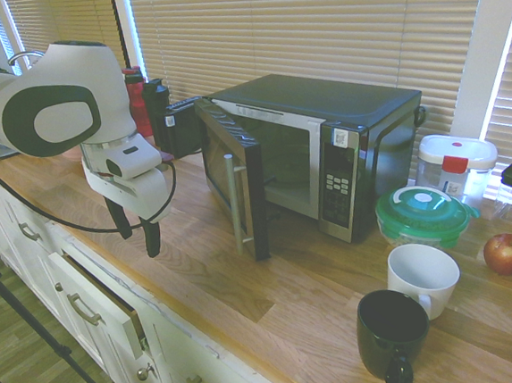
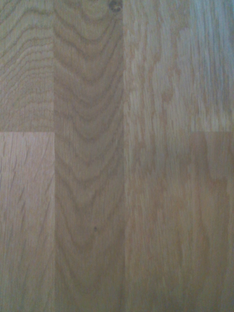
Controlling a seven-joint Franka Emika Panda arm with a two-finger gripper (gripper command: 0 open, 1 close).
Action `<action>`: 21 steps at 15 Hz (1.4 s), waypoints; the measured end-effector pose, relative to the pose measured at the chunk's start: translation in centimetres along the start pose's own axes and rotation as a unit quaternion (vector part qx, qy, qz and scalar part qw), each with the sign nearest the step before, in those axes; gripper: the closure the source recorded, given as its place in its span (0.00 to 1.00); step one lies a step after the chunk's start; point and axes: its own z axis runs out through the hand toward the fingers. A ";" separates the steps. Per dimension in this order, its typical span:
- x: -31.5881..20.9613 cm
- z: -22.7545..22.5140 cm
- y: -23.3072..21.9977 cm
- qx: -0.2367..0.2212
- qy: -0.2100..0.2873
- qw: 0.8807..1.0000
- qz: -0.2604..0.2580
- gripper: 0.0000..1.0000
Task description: Close the microwave
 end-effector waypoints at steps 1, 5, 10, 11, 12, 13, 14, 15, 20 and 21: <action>0.0 0.1 0.0 -0.001 -0.001 1.000 0.000 0.00; 0.8 -1.1 -0.3 0.016 0.013 1.000 -0.003 0.00; 3.6 -6.3 -1.8 0.050 0.047 0.998 -0.003 0.00; 4.1 -7.1 -2.3 0.054 0.051 0.997 -0.004 0.00; 4.8 -7.8 -2.8 0.056 0.055 0.997 -0.005 0.00; 5.6 -8.4 -3.2 0.057 0.056 0.997 -0.005 0.00; 6.4 -8.8 -3.9 0.058 0.056 0.997 -0.006 0.00; 7.1 -9.1 -4.4 0.056 0.054 0.997 -0.006 0.00; 11.0 -10.4 -6.3 0.057 0.055 0.997 -0.004 0.00; 11.9 -10.4 -6.3 0.055 0.053 0.997 -0.001 0.00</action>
